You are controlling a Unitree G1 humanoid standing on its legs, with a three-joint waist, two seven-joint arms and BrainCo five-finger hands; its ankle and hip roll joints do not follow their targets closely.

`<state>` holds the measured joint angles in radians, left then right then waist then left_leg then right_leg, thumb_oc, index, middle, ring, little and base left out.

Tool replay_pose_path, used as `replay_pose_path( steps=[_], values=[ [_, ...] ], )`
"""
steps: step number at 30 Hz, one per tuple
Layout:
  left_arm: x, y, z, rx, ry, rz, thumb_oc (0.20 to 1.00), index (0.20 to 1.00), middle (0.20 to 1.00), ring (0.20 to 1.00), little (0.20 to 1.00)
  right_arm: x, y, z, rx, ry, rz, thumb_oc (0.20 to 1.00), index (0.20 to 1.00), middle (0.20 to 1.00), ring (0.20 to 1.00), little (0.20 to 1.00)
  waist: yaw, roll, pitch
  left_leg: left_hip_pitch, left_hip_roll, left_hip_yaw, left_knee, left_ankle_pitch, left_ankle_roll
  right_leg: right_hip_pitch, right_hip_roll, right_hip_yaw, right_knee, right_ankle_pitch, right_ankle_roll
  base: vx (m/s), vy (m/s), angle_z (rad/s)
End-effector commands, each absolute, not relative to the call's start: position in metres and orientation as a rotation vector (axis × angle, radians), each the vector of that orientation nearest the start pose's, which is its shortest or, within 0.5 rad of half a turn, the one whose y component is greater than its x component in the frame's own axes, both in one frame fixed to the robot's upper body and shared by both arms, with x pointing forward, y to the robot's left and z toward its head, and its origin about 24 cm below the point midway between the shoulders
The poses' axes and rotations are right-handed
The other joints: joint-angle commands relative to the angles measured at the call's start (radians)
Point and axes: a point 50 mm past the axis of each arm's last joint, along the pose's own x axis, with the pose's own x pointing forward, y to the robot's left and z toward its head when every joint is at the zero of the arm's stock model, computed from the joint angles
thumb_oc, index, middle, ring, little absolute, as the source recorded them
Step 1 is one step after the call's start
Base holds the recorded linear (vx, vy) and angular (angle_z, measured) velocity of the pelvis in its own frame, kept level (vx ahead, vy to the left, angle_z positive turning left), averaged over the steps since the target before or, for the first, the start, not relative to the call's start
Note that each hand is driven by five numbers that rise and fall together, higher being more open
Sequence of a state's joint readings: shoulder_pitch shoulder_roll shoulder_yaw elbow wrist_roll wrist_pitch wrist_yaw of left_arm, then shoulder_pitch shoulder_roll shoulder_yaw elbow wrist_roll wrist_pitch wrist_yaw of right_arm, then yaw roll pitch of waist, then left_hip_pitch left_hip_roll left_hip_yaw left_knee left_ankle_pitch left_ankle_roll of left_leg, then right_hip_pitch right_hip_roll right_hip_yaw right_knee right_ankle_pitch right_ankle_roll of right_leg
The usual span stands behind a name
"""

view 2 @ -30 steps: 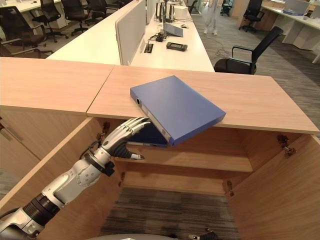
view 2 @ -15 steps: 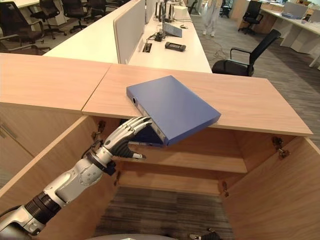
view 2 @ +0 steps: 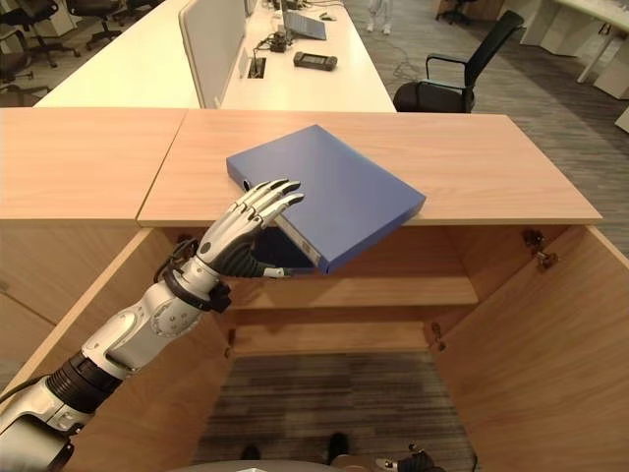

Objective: Put the empty folder in the office cabinet

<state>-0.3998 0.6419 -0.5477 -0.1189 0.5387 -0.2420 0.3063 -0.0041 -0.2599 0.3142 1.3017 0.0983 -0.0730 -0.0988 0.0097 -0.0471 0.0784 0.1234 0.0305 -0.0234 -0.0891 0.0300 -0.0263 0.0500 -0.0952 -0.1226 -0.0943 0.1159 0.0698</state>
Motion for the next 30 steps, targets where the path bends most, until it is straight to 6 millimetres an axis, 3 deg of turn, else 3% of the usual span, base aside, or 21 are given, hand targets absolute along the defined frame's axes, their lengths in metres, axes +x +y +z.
replay_pose_path(
  steps=[1,17,27,30],
  values=[
    [0.273,0.093,0.164,1.058,-0.983,-0.332,1.0,1.0,1.0,1.0,1.0,0.102,-0.23,-0.16,-0.395,1.171,-0.018,1.0,1.0,1.0,1.0,1.0,0.005,-0.025,-0.029,0.005,-0.043,-0.013,0.005,-0.076,0.029,0.074,0.041,-0.016,0.018,-0.105,0.032,0.05,0.029,-0.15],
    [0.29,0.07,0.142,1.249,-0.953,-0.468,1.0,1.0,1.0,1.0,1.0,0.107,-0.235,-0.158,-0.447,1.164,-0.013,1.0,1.0,1.0,1.0,1.0,-0.024,-0.025,-0.063,0.055,-0.032,0.025,0.002,-0.107,0.034,0.09,0.055,0.029,0.007,-0.112,0.034,0.03,0.007,-0.13],
    [0.302,0.073,0.132,1.329,-0.905,-0.449,1.0,1.0,1.0,1.0,1.0,0.099,-0.241,-0.158,-0.463,1.19,-0.03,1.0,1.0,1.0,1.0,1.0,-0.041,-0.019,-0.074,0.071,-0.029,0.033,0.002,-0.115,0.033,0.096,0.059,0.032,0.007,-0.117,0.035,0.0,-0.001,-0.01],
    [0.308,0.077,0.137,1.375,-0.913,-0.408,1.0,1.0,1.0,1.0,1.0,0.095,-0.243,-0.159,-0.465,1.202,-0.032,1.0,1.0,1.0,1.0,1.0,-0.046,-0.017,-0.077,0.075,-0.027,0.037,0.002,-0.116,0.032,0.097,0.061,0.035,0.007,-0.117,0.035,0.0,0.0,0.0]
  ],
)
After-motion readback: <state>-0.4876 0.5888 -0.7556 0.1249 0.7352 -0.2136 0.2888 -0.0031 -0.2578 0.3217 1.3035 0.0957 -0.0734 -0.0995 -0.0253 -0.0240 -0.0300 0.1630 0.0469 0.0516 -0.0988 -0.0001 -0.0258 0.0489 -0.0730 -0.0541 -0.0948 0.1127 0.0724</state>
